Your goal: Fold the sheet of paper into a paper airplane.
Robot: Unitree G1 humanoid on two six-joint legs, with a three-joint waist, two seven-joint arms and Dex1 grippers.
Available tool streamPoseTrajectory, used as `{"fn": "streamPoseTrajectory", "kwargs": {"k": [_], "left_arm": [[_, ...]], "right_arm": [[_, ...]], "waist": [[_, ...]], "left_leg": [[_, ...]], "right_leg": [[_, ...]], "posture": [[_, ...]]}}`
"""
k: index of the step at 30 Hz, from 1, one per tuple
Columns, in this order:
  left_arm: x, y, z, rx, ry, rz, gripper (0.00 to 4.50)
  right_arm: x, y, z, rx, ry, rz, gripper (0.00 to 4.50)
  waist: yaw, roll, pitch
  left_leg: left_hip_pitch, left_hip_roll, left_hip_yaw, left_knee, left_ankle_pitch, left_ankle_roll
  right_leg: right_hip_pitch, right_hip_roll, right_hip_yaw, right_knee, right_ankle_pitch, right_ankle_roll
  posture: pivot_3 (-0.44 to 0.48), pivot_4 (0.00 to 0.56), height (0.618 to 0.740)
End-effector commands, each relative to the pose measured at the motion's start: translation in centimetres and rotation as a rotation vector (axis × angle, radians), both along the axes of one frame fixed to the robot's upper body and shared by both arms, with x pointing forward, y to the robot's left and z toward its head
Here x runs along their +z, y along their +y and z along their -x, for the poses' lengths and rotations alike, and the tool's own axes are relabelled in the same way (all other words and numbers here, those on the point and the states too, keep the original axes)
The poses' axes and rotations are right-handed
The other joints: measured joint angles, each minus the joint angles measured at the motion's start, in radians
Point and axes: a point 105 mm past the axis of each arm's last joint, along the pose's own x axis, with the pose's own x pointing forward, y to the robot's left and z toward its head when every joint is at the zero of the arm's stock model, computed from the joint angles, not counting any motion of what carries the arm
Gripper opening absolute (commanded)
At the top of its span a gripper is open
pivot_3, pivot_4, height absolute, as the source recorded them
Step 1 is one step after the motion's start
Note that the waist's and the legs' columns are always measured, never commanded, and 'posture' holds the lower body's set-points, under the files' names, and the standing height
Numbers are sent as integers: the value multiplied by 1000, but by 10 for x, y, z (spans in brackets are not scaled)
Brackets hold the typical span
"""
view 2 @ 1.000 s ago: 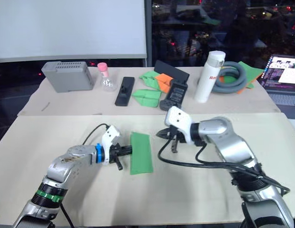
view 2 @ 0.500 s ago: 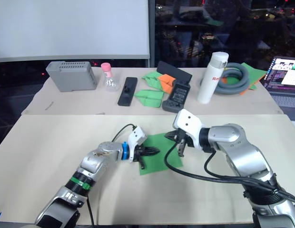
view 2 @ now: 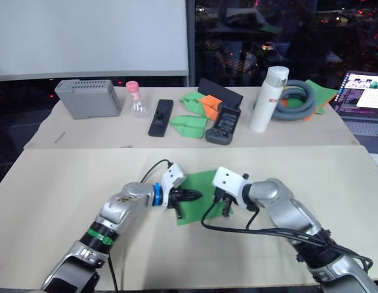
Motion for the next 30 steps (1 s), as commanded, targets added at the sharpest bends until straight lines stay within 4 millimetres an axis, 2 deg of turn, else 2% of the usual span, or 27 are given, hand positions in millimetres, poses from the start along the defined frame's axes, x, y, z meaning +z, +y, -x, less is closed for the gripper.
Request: {"fn": "streamPoseTrajectory", "kwargs": {"k": [1, 4, 9, 12, 13, 16, 18, 20, 25, 30], "left_arm": [[-3, 9, 7, 11, 26, -16, 0], [0, 7, 10, 14, 28, -5, 0], [-3, -2, 12, 28, 29, 6, 0], [-10, -2, 13, 47, 32, -28, 0], [-12, -2, 11, 57, 26, -38, 0], [-17, -3, 11, 70, 26, -48, 0], [-18, -4, 11, 71, 27, -49, 0], [-17, -7, 11, 65, 25, -49, 0], [-18, -12, 13, 52, 21, -51, 0], [-18, -12, 13, 55, 19, -52, 0]], "right_arm": [[-10, 0, 2, 19, 13, 17, 13], [-7, 0, 0, 12, 3, -7, 13], [36, -5, -16, -52, -72, -185, 13], [50, -18, -23, -112, -99, -239, 13], [51, -20, -24, -128, -89, -265, 294], [46, -26, -25, -153, -62, -278, 1227], [45, -32, -36, -226, -104, -282, 1912], [39, -30, -38, -261, -46, -331, 2609], [18, -24, -45, -312, 55, -398, 2609], [11, -25, -50, -346, 109, -441, 2609]], "waist": [[-3, 0, 0], [-2, 0, 0], [4, 0, 0], [12, 0, 0], [13, 0, 0], [14, 0, 0], [12, 0, 0], [13, 0, 0], [14, 0, 0], [13, 0, 0]], "left_leg": [[0, 1, 0, 0, 0, 0], [1, 1, 0, 0, 0, 0], [1, 0, 0, 0, 0, 0], [0, -1, 0, 0, 0, 0], [0, -1, 0, 0, 0, 0], [1, -1, 0, 0, 0, 0], [1, -1, 0, 0, 0, 0], [1, -1, 0, 0, 0, 0], [1, -2, 0, 1, 0, 0], [1, -4, -1, 1, 0, 0]], "right_leg": [[0, 0, 0, 0, 0, 0], [1, 0, 0, 0, 0, 0], [1, 0, 1, -1, 0, 0], [1, -1, 1, -1, 0, 0], [1, -1, 1, -1, 0, 0], [2, -1, 1, -1, 0, 0], [2, -1, 1, -1, 0, 0], [1, -1, 1, -1, 0, 0], [1, -2, 1, 1, 0, 0], [1, -4, 1, 2, 0, 0]], "posture": [[0, 150, 740], [0, 150, 740], [0, 150, 740], [0, 150, 740], [0, 150, 740], [0, 150, 740], [0, 150, 740], [0, 150, 740], [0, 150, 740], [0, 150, 740]]}}
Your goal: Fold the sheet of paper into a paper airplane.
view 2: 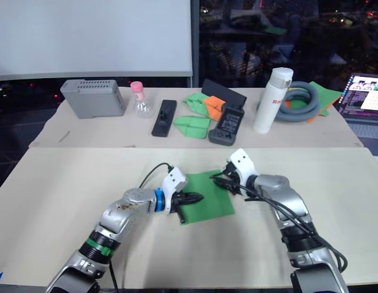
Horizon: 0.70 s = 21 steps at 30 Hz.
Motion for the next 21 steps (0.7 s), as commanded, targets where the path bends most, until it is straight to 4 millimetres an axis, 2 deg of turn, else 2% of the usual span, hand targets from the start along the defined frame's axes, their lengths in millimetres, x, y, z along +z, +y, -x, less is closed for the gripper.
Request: {"fn": "streamPoseTrajectory", "kwargs": {"k": [1, 10, 17, 21], "left_arm": [[-15, 1, 3, 11, 35, -45, 0], [-15, 2, 2, 19, 31, -47, 0], [-14, 1, 0, 19, 26, -45, 0], [-14, 1, -1, 22, 25, -44, 0]], "right_arm": [[9, -4, -6, -31, -2, -59, 2609], [9, 2, 5, -23, 154, -224, 2609], [15, 3, 4, -19, 151, -249, 2609], [13, 2, 3, -3, 109, -176, 1475]], "waist": [[0, 0, 0], [0, 0, 0], [0, 0, 0], [0, 0, 0]], "left_leg": [[0, 0, 0, 0, 0, 0], [0, 0, 0, 0, 0, 0], [0, 0, 0, 0, 0, 0], [0, 0, 0, 0, 0, 0]], "right_leg": [[0, 0, 0, 0, 0, 0], [0, 0, 0, 1, 0, 0], [0, 0, 0, 1, 0, 0], [0, 0, 0, 1, 0, 0]], "posture": [[0, 150, 740], [0, 150, 740], [0, 150, 740], [0, 150, 740]]}}
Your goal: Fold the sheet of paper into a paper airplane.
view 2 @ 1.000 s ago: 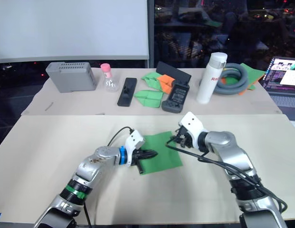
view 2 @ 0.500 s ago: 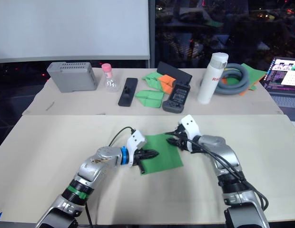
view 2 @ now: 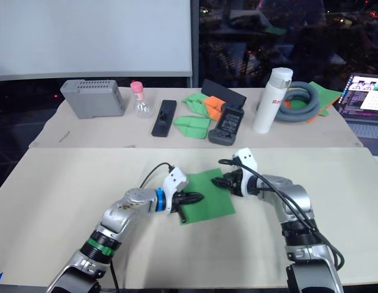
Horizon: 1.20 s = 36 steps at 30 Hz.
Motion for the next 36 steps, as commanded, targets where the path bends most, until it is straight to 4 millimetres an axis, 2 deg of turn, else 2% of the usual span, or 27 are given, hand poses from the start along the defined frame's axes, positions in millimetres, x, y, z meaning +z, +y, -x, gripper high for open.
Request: {"fn": "streamPoseTrajectory", "kwargs": {"k": [1, 4, 5, 15, 17, 20, 23, 31, 36], "left_arm": [[-14, 3, 1, 20, 33, -43, 0], [-16, 5, 2, 21, 40, -45, 0], [-16, 5, 3, 22, 42, -44, 0], [-15, 8, -1, 31, 40, -44, 0], [-15, 9, -1, 32, 40, -45, 0], [-15, 9, -2, 35, 44, -42, 0], [-14, 9, -4, 39, 44, -39, 0], [-12, 10, -7, 55, 38, -35, 0], [-12, 11, -5, 50, 49, -35, 0]], "right_arm": [[12, -1, -3, 31, -108, 62, 1140], [17, 0, -5, 69, -202, 147, 87], [19, 1, -4, 80, -221, 158, 31], [24, 14, 10, 216, -351, 228, 31], [31, 20, 14, 275, -470, 270, 31], [22, 14, 17, 352, -625, 459, 31], [16, 11, 16, 372, -709, 524, 31], [7, 6, 14, 401, -795, 617, 31], [-1, 14, 27, 415, -732, 536, 31]], "waist": [[0, 0, 0], [0, 0, 0], [0, 0, 0], [-1, 0, 0], [-1, 0, 0], [-1, 0, 0], [-1, 0, 0], [0, 0, 0], [-1, 0, 0]], "left_leg": [[0, 0, 0, 0, 0, 0], [0, 0, 0, 0, 0, 0], [0, 0, 0, 0, 0, 0], [0, 0, 0, 0, 0, 0], [0, 0, 0, 0, 0, 0], [0, 0, 0, 0, 0, 0], [1, 0, 0, 0, 0, 0], [1, 0, 0, 0, 0, 0], [2, 0, 0, 0, 0, 0]], "right_leg": [[0, 0, 0, 0, 0, 0], [0, 0, 0, 0, 0, 0], [0, 0, 0, 0, 0, 0], [0, 0, 0, 0, 0, 0], [0, 0, 0, 0, 0, 0], [0, 0, 0, -1, 0, 0], [0, 0, -1, -1, 0, 0], [1, 0, -1, -6, 0, 0], [1, 0, -1, -6, 0, 0]], "posture": [[0, 150, 740], [0, 150, 740], [0, 150, 740], [0, 150, 740], [0, 150, 740], [0, 150, 740], [0, 150, 740], [0, 150, 740], [0, 150, 740]]}}
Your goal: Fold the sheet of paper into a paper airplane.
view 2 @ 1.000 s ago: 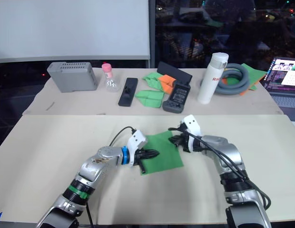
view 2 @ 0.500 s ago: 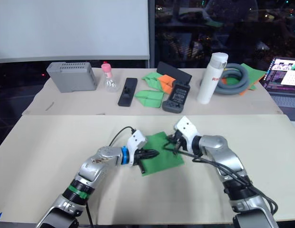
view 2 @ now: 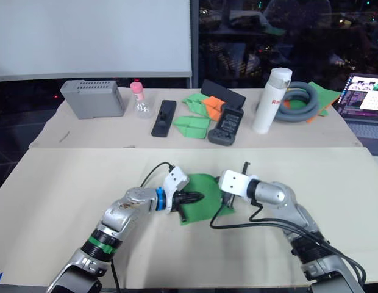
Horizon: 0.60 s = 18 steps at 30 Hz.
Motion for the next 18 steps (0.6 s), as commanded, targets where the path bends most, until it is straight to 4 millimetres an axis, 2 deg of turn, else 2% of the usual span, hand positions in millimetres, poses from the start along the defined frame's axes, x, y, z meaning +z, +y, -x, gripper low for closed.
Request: {"fn": "streamPoseTrajectory", "kwargs": {"k": [1, 7, 11, 15, 18], "left_arm": [[-13, 9, -1, 39, 45, -38, 0], [-12, 9, 0, 36, 70, -22, 0], [-6, 8, 1, 33, 92, 16, 0], [11, 18, -8, 88, 90, 68, 0], [40, 33, -18, 145, 76, 166, 0]], "right_arm": [[-2, 5, 10, 11, 57, -50, 31], [-8, 6, 14, 2, 59, -38, 31], [-10, 11, 15, 21, -13, 13, 31], [-20, 11, 20, 42, -44, 82, 31], [-27, 10, 22, 35, -35, 91, 31]], "waist": [[0, 0, 0], [-1, 0, 0], [-3, 0, 0], [-5, 0, 0], [-7, 0, 0]], "left_leg": [[0, 0, 0, 0, 0, 0], [0, 0, 0, 0, 0, 0], [0, 0, 0, 0, 0, 0], [0, 0, 0, -1, 0, 0], [0, 0, 0, -1, 0, 0]], "right_leg": [[0, 0, 0, 0, 0, 0], [0, 0, 0, 0, 0, 0], [0, 0, 0, 0, 0, 0], [-1, 0, 0, 0, 0, 0], [-1, 1, 0, 1, 0, 0]], "posture": [[0, 150, 740], [0, 150, 740], [0, 150, 740], [0, 150, 740], [0, 150, 740]]}}
